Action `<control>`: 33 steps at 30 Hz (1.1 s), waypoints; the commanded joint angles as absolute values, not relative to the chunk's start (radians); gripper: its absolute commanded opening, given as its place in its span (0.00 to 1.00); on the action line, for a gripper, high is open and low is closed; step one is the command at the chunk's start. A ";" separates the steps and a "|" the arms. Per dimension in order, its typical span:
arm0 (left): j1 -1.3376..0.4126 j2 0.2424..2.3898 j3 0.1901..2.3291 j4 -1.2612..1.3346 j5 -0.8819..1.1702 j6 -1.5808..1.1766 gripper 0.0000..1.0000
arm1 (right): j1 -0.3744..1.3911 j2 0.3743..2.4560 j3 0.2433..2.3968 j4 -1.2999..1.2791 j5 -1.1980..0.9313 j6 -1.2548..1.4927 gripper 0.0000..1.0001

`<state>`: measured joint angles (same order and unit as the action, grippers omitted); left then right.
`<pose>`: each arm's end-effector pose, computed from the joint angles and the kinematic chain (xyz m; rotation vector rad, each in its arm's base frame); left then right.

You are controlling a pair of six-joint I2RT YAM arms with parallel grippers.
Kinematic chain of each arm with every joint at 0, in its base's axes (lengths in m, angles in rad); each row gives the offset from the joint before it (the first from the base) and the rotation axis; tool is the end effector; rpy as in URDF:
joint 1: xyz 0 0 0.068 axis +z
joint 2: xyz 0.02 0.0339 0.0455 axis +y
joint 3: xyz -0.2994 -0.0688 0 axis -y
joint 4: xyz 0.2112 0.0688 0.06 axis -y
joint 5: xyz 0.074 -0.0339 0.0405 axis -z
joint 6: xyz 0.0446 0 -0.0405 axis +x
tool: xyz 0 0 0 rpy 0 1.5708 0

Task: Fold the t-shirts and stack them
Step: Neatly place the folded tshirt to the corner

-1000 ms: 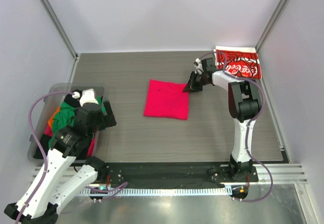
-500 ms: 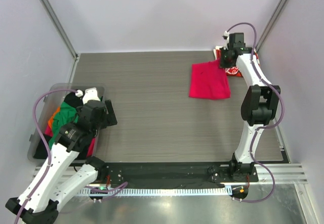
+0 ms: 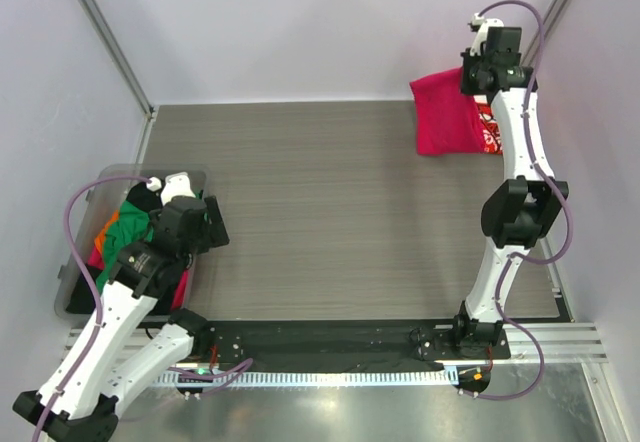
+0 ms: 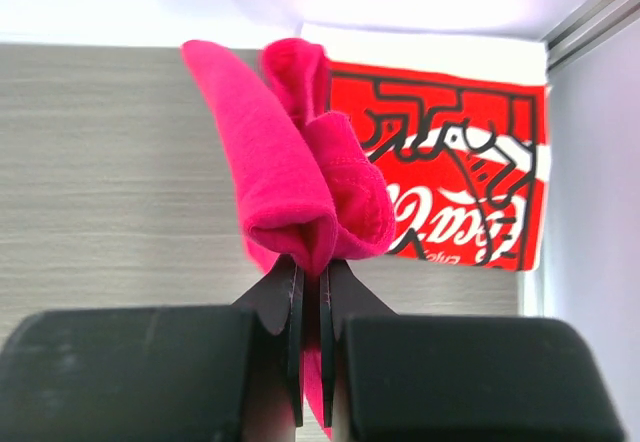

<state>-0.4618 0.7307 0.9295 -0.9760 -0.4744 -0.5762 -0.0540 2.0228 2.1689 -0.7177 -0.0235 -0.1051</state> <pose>0.0747 -0.0144 0.3341 -0.3535 2.2164 0.0046 0.4501 -0.0233 0.4088 -0.0685 2.1419 -0.0678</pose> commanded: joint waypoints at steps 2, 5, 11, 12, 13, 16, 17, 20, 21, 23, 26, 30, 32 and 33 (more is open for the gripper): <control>-0.454 0.738 0.937 -0.931 -0.480 -0.584 0.84 | -0.064 2.011 2.286 -0.698 -0.063 -0.126 0.01; -0.453 0.739 0.937 -0.931 -0.482 -0.584 0.84 | -0.077 2.020 2.318 -0.701 -0.089 -0.121 0.01; -0.451 0.741 0.937 -0.931 -0.482 -0.584 0.83 | -0.104 2.048 2.358 -0.704 -0.149 -0.103 0.01; -0.451 0.744 0.937 -0.931 -0.483 -0.584 0.83 | -0.110 2.051 2.359 -0.704 -0.152 -0.101 0.01; -0.449 0.742 0.937 -0.931 -0.483 -0.584 0.83 | -0.113 2.059 2.359 -0.706 -0.164 -0.098 0.01; -0.451 0.744 0.937 -0.931 -0.482 -0.584 0.83 | -0.126 2.071 2.367 -0.707 -0.192 -0.095 0.01; -0.449 0.745 0.937 -0.931 -0.482 -0.584 0.83 | -0.127 2.078 2.368 -0.707 -0.198 -0.103 0.01; -0.449 0.749 0.937 -0.930 -0.482 -0.584 0.83 | -0.137 2.101 2.393 -0.709 -0.198 -0.118 0.01; -0.451 0.750 0.937 -0.931 -0.482 -0.584 0.83 | -0.138 2.109 2.401 -0.710 -0.198 -0.123 0.01; -0.451 0.756 0.937 -0.930 -0.483 -0.584 0.83 | -0.144 2.124 2.425 -0.712 -0.196 -0.132 0.01; -0.451 0.761 0.937 -0.931 -0.482 -0.584 0.83 | -0.152 2.157 2.454 -0.712 -0.189 -0.146 0.01; -0.451 0.769 0.937 -0.933 -0.485 -0.586 0.83 | -0.160 2.209 2.506 -0.709 -0.186 -0.160 0.01; -0.451 0.775 0.937 -0.931 -0.485 -0.586 0.83 | -0.163 2.233 2.528 -0.695 -0.192 -0.173 0.01; -0.451 0.776 0.939 -0.933 -0.485 -0.586 0.82 | -0.163 2.240 2.531 -0.687 -0.195 -0.179 0.01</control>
<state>-0.4557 0.7723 0.9295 -0.9752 -0.4740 -0.5762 -0.1547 2.2379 2.4649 -0.7628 -0.1783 -0.1459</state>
